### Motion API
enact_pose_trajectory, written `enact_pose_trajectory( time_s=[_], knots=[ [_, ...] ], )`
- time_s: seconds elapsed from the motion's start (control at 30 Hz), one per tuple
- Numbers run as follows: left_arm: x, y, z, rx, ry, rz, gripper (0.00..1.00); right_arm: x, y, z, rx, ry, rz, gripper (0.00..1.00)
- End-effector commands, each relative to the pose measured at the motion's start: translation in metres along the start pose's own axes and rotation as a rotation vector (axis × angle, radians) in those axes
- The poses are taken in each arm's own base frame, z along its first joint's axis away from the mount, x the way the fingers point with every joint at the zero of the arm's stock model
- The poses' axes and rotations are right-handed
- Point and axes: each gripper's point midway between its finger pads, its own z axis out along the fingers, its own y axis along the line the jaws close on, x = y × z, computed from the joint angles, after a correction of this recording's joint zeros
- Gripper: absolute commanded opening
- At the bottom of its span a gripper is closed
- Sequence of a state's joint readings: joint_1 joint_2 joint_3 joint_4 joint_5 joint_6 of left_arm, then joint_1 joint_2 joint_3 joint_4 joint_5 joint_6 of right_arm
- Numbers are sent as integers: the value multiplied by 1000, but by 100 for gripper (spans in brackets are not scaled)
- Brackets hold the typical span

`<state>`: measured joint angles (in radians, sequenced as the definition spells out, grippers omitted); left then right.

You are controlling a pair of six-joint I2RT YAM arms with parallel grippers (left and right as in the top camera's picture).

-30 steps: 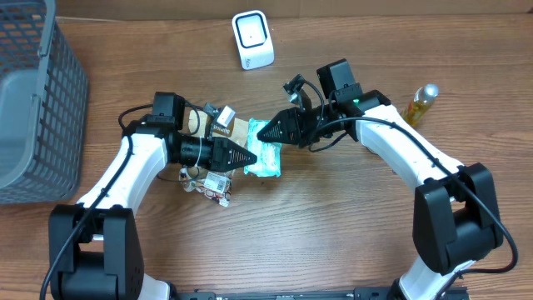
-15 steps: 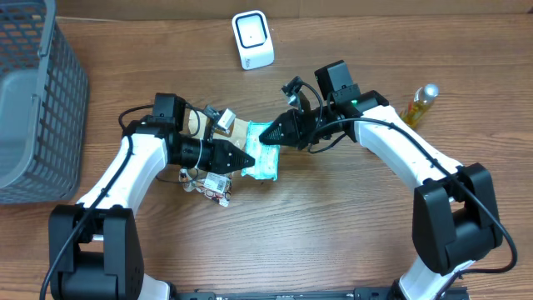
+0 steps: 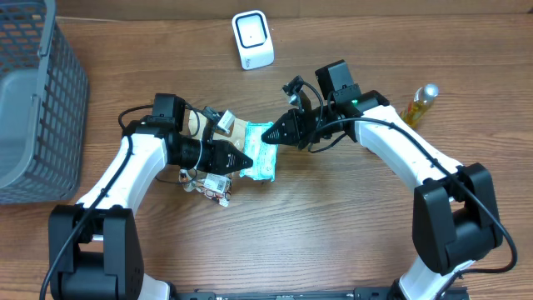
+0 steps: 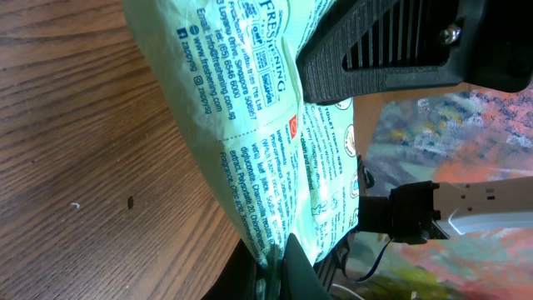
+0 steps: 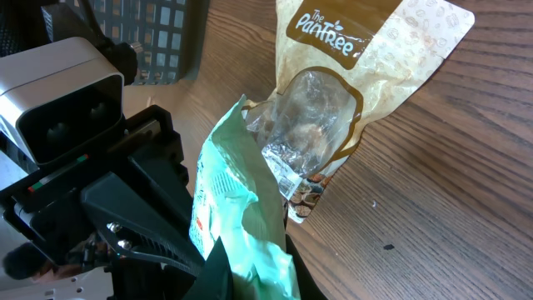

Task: Scan the item barcode
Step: 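Pull the mint-green pack out of the bread bag with both grippers, then lower the mint-green pack onto the table and release both grippers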

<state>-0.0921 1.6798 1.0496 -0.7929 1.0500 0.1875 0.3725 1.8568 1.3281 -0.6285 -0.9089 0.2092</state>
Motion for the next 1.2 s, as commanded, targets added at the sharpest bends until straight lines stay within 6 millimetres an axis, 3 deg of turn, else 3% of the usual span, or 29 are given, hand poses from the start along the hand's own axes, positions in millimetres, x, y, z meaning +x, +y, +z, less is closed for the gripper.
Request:
enact_pose_trajectory(
  time_s=[0.0,0.13,0.17,0.27,0.4,0.67,0.97,1.17],
  knots=[
    [-2,-1,1,-7,4,32,4,-3,4,-5,-9,-15,-18,4],
    [0,13,0,-92,18,36,5,-2,1,-5,7,-14,-10,4],
    [0,20,-1,-129,23,37,9,-1,-1,-5,21,-14,-5,4],
    [2,45,-6,-280,34,-22,17,2,-14,-6,90,-11,21,4],
    [3,66,-14,-409,23,-114,18,8,-34,-9,204,-3,63,4],
    [-2,66,-13,-411,-1,-138,23,19,-51,-10,289,18,93,4],
    [-1,62,-5,-420,21,-110,24,42,-66,14,298,45,62,4],
    [3,66,1,-490,45,-102,24,52,-89,22,391,32,34,4]
  ],
)
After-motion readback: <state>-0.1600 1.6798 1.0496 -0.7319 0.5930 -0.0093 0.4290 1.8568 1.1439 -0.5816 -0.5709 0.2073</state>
